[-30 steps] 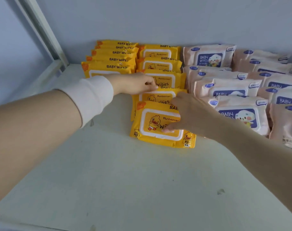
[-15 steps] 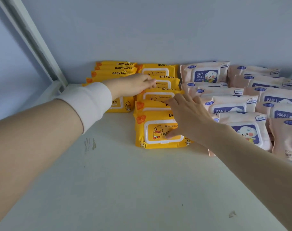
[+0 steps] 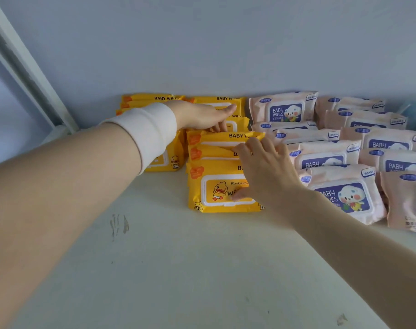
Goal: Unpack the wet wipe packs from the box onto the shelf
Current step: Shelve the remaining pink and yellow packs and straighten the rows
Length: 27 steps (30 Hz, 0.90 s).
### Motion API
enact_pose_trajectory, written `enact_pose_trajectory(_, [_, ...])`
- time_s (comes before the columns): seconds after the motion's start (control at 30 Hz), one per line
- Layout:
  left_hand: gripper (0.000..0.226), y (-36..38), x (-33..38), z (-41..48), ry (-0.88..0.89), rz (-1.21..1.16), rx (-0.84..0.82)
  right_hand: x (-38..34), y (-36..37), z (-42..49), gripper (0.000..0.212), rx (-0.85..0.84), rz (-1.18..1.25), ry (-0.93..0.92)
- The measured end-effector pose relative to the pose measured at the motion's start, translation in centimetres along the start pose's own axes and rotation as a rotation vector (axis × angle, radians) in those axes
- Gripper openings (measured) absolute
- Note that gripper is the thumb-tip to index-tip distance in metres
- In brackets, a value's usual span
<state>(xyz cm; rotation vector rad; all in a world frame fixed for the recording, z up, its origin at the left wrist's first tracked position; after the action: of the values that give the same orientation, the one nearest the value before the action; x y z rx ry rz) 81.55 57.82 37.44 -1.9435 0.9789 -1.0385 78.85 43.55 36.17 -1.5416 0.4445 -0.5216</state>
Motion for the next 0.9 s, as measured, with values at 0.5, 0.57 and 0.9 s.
enact_pose_trajectory(0.5, [0.069, -0.9, -1.0, -0.7, 0.207, 0.087, 0.150, 0.9, 1.4, 5.1, 0.074, 0.160, 0.089, 0.085])
enact_pose_trajectory(0.57, [0.083, -0.7, -1.8, -1.6, 0.178, 0.179, 0.163, 1.0, 1.5, 5.3, 0.079, 0.165, 0.131, 0.090])
enact_pose_trajectory(0.9, [0.094, 2.8, -3.4, -2.9, 0.158, 0.526, 0.436, 3.5, 2.3, 4.0, 0.071, 0.170, 0.126, 0.275])
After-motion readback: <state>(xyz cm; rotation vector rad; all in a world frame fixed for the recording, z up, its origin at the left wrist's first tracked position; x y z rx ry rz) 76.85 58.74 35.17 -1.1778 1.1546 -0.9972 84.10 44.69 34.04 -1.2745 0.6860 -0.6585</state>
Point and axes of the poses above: each hand's wrist, its own z-axis towards the middle knuckle, its own y-axis out of the palm, x = y × z, the point moved 5 cm from there along z, towards the middle knuckle, and after that the axes turned 5 degrees about z, right-handed, at the moved point
